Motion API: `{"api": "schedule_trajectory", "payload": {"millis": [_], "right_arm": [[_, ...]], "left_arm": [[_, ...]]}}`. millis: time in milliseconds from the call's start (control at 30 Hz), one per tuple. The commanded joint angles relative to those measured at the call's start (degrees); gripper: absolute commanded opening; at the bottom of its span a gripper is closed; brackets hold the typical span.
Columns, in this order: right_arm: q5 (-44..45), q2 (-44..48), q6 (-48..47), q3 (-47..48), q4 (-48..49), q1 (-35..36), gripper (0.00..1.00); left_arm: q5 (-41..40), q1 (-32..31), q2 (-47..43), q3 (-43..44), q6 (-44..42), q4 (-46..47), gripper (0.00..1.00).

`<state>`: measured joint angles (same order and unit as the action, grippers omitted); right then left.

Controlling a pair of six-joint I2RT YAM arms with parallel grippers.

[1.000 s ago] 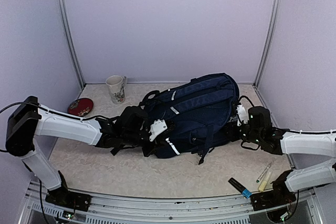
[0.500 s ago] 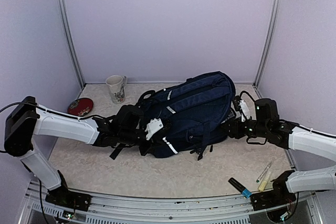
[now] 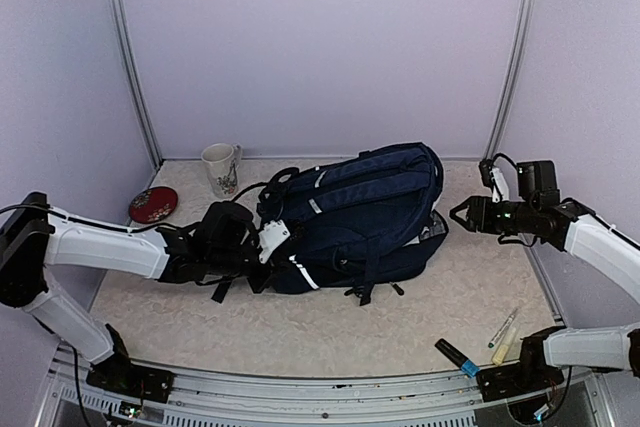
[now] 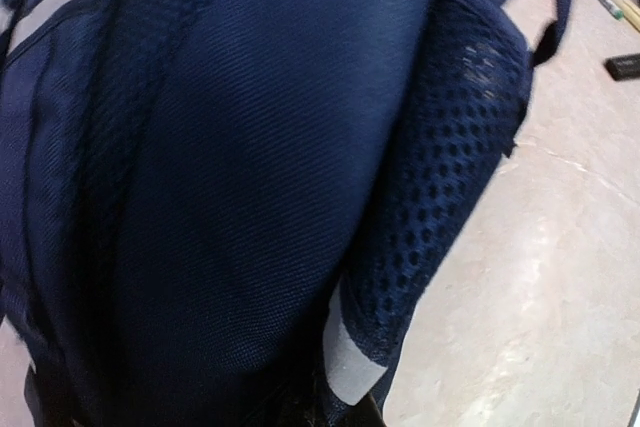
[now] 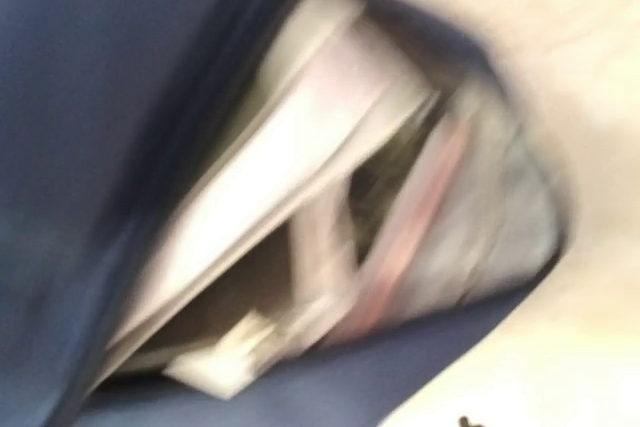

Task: Pack the student bag
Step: Place the student bag at the center of the board, then pick up the largest pocket of the bag from the student bag.

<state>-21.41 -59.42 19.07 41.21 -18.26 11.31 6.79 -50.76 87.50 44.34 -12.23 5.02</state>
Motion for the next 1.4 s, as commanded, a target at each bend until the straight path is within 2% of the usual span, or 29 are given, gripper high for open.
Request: {"api": "schedule_trajectory", "payload": {"millis": [0,33,67,100,133,167,267,333,433,600,700,800,900,1133,1233,1300,1367], "right_arm": [[-2.4,-3.3,3.2,1.3,3.3,-1.8,0.57],[-3.6,-4.0,3.7,1.1,4.9,-1.8,0.58],[-4.9,-4.6,4.2,1.0,6.3,-1.7,0.58],[-5.7,-5.1,4.6,0.7,7.4,-1.8,0.58],[-6.3,-5.3,5.2,0.5,8.5,-1.8,0.59],[-6.7,-5.3,5.5,0.2,9.5,-1.8,0.59],[-7.2,-5.2,6.5,-0.5,12.1,-1.7,0.59],[-7.1,-5.5,6.7,-0.5,13.3,-1.8,0.59],[-6.9,-6.9,6.9,0.3,15.8,-1.8,0.57],[-10.0,-13.4,6.8,2.8,19.5,-1.7,0.47],[-12.6,-18.0,6.9,4.9,21.4,-1.4,0.38],[-15.2,-21.6,9.1,7.3,24.1,0.6,0.33],[-15.7,-24.9,8.5,9.9,25.0,4.5,0.32],[-17.4,-28.5,10.9,11.4,28.2,7.0,0.29],[-13.3,-26.1,8.0,12.4,22.4,7.0,0.32],[-7.6,-23.4,5.8,12.4,17.3,6.9,0.38],[-3.8,-20.5,5.1,11.4,12.8,6.9,0.46]], "left_arm": [[-11.6,6.3,-9.0,-7.1,6.5,5.6,0.17],[-12.1,6.4,-11.1,-9.0,6.4,7.8,0.36],[-12.2,6.1,-13.3,-10.5,6.1,9.9,0.61],[-11.3,5.6,-15.4,-11.6,5.5,12.0,0.78],[-9.7,4.7,-17.0,-12.6,4.5,14.3,0.92],[-7.6,3.8,-18.6,-13.2,3.4,15.6,0.98],[-1.4,-0.3,-20.6,-12.0,0.5,18.2,0.99],[0.9,-3.8,-18.0,-7.6,0.1,18.9,0.99],[0.3,-8.9,-8.5,5.0,0.1,14.4,0.99],[-2.4,-11.7,10.1,28.9,3.8,6.0,0.98],[-4.0,-12.8,18.8,39.3,2.9,2.4,0.99],[-6.7,-13.2,26.3,47.8,1.9,-1.7,0.99],[-9.4,-13.5,30.1,52.5,0.6,-3.6,0.99],[-19.6,-12.9,30.8,51.8,-1.6,-1.4,0.97],[-22.8,-12.2,31.0,51.8,-1.9,-0.4,0.89],[-23.0,-11.7,31.6,52.2,-2.1,-0.3,0.75],[-21.7,-11.1,32.2,52.5,-1.9,-1.0,0.55]]}}
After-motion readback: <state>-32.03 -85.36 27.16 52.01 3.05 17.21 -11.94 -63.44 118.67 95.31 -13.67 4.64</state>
